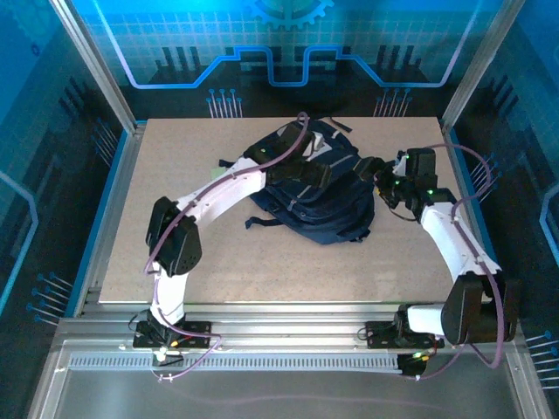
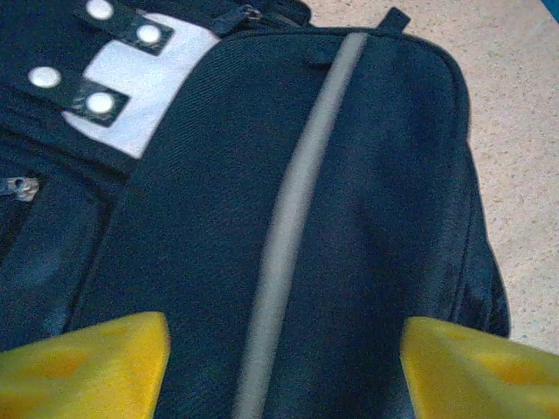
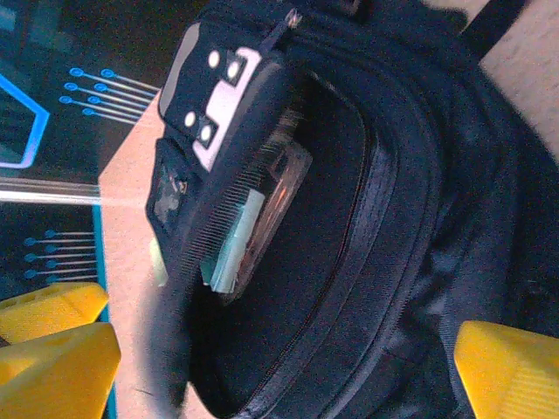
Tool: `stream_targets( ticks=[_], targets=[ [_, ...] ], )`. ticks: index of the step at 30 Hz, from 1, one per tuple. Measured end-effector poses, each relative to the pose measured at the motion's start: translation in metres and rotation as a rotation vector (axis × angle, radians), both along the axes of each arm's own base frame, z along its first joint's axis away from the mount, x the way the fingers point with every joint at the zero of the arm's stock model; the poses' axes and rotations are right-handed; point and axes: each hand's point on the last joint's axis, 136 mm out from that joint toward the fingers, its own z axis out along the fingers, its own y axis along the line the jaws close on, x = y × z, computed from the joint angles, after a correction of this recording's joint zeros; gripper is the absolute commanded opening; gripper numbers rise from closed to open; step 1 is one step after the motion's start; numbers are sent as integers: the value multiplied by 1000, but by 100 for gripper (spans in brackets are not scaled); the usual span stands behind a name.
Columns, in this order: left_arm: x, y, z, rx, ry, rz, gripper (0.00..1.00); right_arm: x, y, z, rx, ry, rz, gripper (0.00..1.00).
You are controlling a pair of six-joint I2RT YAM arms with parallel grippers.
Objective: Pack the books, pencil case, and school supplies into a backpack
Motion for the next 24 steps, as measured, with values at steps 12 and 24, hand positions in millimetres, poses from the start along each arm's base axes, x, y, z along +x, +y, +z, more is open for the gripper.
stream_targets(
  ticks=[12, 24],
  targets=[
    [24, 129, 11, 12, -29, 324, 99, 6, -8, 14, -77, -7, 33, 100],
    [56, 268, -65, 163, 104, 708, 98, 6, -1, 7, -64, 6, 77, 100]
  ],
)
